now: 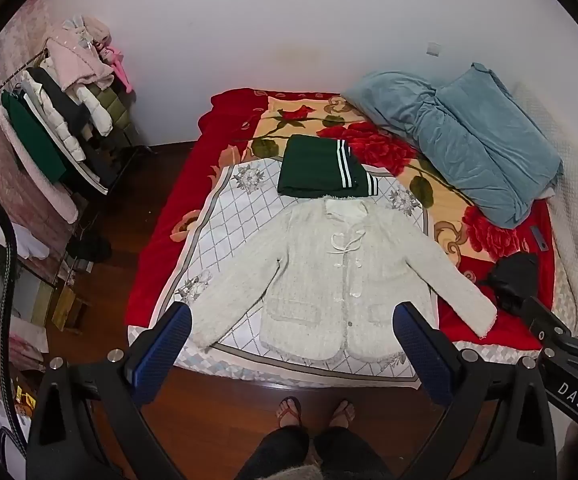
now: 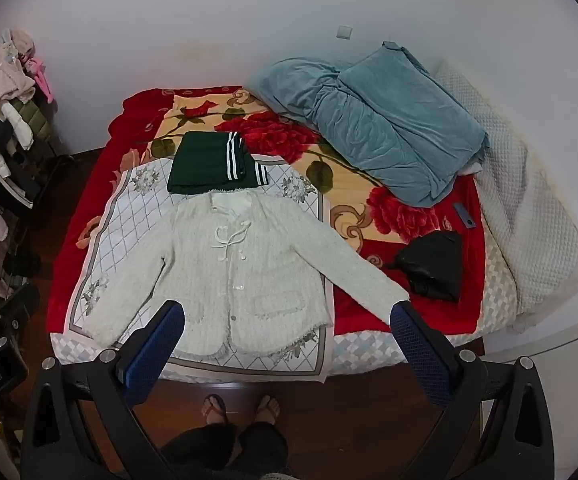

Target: Fold large clothes

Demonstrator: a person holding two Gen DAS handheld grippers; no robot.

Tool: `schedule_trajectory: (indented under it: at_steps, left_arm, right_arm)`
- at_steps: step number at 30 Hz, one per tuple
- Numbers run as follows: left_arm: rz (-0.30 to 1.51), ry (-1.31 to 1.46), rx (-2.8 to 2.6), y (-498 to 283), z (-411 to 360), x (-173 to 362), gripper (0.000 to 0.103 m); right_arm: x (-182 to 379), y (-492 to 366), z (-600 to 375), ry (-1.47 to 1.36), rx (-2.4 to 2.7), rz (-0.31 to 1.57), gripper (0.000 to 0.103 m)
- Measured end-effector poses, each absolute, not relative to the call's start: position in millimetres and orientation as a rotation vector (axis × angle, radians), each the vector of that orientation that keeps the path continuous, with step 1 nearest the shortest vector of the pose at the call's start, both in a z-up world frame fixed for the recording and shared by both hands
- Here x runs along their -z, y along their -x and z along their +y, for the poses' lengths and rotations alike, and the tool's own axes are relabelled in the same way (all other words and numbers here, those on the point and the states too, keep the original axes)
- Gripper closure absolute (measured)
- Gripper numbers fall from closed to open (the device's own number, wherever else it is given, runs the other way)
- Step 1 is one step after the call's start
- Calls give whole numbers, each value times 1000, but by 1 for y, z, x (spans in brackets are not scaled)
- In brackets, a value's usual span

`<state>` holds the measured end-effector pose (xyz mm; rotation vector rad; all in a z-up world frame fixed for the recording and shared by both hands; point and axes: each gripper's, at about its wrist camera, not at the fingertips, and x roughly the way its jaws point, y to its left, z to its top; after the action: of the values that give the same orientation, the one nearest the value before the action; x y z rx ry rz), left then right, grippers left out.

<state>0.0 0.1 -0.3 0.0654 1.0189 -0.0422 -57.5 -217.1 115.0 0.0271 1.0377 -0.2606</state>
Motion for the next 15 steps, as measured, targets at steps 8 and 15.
schedule_trajectory:
  at_steps: [8,15]
  left_arm:
    - [1018,-69,39,0,0,0,0]
    - [1020,-68,41,0,0,0,0]
  right_arm:
    - [-117,59,-218,-26,263,1036,0]
    - [-118,58,-217,-23,264,1034,0]
